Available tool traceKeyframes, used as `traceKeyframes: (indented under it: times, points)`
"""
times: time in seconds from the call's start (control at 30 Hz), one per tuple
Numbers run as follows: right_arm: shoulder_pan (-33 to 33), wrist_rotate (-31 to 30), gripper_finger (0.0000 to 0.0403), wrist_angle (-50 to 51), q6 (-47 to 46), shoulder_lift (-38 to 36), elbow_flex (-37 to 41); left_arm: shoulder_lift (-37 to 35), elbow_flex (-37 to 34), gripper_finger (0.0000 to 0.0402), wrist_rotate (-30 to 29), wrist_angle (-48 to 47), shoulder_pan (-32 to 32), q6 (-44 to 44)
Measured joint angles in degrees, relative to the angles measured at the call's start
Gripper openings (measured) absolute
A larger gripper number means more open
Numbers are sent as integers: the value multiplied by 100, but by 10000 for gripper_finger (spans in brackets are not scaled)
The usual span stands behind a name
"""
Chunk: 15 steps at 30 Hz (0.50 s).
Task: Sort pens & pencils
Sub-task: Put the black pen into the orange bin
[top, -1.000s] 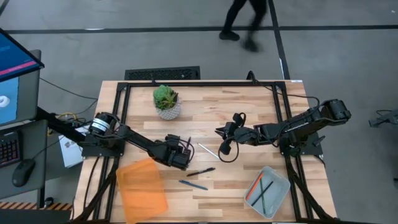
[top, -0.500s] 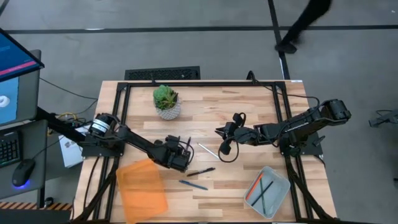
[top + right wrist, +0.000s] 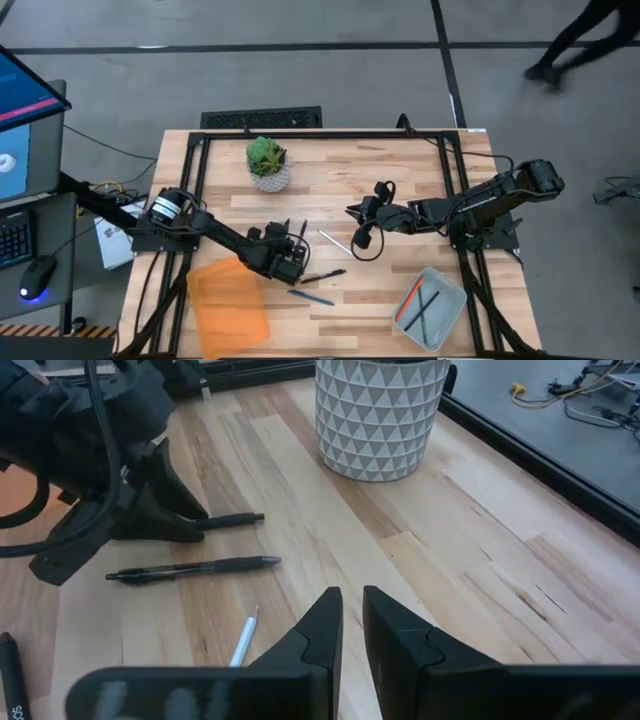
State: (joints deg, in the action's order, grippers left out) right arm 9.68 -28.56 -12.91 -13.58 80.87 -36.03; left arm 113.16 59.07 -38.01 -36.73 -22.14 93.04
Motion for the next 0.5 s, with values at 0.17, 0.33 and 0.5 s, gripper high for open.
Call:
traceKeyframes:
  times: [0.17, 0.33, 0.5]
  points:
    - [1, 0, 67, -2, 0, -1, 0, 97, 6, 114, -144, -23, -20, 107]
    - [8, 0, 67, -39, 0, 0, 0, 137, 7, 114, -230, -11, -29, 120]
    - [8, 2, 67, -70, 0, 0, 0, 139, 7, 114, -230, -34, -49, 165]
